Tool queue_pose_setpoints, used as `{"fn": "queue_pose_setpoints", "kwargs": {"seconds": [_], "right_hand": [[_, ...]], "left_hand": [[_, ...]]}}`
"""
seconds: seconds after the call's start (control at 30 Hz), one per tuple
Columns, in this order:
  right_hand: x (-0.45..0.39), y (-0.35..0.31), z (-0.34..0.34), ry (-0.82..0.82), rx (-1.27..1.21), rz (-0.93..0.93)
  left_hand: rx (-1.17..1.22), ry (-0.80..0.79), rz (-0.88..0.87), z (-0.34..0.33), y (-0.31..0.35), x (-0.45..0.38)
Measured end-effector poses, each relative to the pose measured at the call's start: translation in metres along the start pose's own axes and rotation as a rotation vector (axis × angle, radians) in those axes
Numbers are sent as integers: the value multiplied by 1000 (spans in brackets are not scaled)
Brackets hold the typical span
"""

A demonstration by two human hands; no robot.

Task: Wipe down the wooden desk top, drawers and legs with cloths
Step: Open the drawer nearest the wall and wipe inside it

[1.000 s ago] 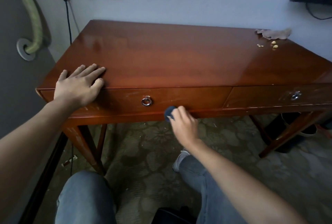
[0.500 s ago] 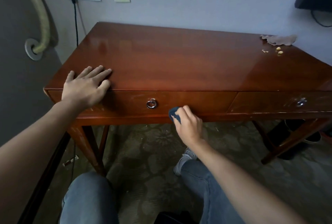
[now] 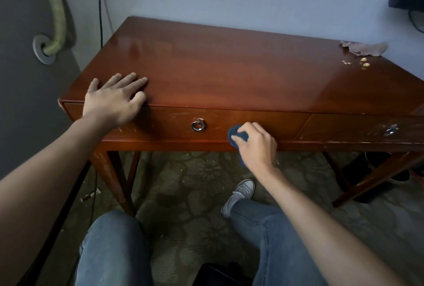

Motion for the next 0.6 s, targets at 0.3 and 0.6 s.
{"fn": "queue_pose_setpoints", "kwargs": {"seconds": [0.3,0.6], "right_hand": [[9,-43,-51,-128,-35,347],[-9,-55,-27,340,-141,335]], "left_hand": [[-4,8,9,0,0,0],[-3,26,2,-1,1,0]]}}
Point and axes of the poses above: each hand's wrist, its own x-axis away from the middle knuckle, its own z-axis out of the back of the hand, y = z × x, the point moved 4 cm from there along -x, towards the middle knuckle, and after that the axes turned 10 degrees about -x, right-handed, at the moved point
